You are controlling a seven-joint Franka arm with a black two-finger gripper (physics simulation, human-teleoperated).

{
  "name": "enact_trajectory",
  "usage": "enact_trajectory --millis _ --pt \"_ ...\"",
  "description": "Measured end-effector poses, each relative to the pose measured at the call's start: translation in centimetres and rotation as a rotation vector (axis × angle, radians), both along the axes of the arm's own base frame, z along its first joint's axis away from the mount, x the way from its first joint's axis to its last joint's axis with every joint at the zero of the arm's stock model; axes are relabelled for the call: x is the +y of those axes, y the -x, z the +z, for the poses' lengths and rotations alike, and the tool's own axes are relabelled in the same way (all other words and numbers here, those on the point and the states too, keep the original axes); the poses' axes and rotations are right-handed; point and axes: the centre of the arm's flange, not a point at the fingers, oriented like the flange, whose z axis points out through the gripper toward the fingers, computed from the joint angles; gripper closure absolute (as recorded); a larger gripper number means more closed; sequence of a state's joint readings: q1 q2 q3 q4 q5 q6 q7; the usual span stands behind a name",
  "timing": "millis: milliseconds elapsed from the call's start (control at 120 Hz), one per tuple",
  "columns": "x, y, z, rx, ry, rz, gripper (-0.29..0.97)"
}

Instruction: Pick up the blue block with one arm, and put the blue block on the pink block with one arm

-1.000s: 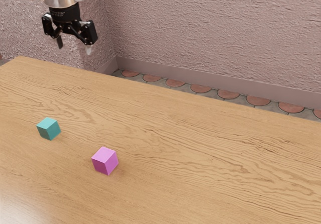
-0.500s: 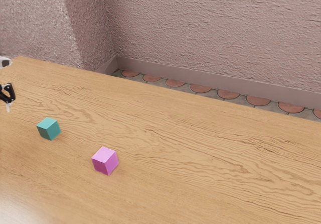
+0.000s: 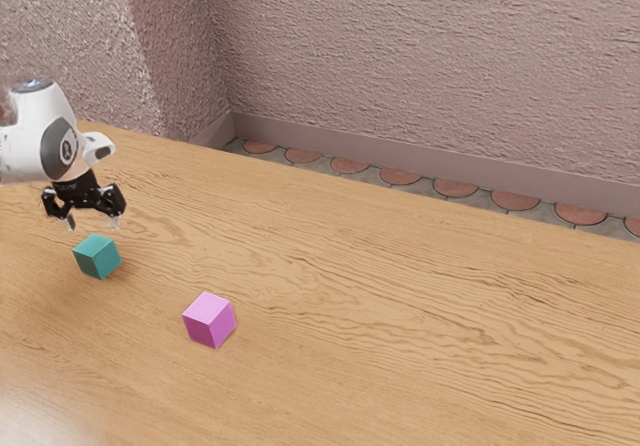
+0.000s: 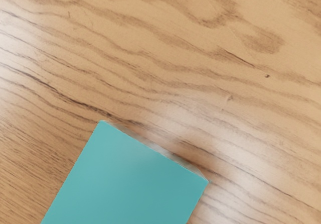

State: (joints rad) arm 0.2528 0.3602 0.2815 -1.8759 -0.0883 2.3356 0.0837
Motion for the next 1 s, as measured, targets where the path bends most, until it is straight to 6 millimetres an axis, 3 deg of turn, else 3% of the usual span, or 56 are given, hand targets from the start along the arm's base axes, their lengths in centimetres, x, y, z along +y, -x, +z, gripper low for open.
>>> enact_trajectory --millis 83,200,342,517,1000 --pt "0.1 -0.3 -0.1 -0.014 -0.005 -0.072 0.00" --pt "2.1 0.5 -1.5 -0.004 -0.009 -0.129 0.00" --pt "3.0 -0.4 -2.9 -0.002 -0.014 -0.217 0.00" --pt "4.8 0.6 -4.3 -0.017 0.013 -0.259 0.00" --pt "4.5 2.3 -8.2 -0.035 0.102 -0.400 0.00"
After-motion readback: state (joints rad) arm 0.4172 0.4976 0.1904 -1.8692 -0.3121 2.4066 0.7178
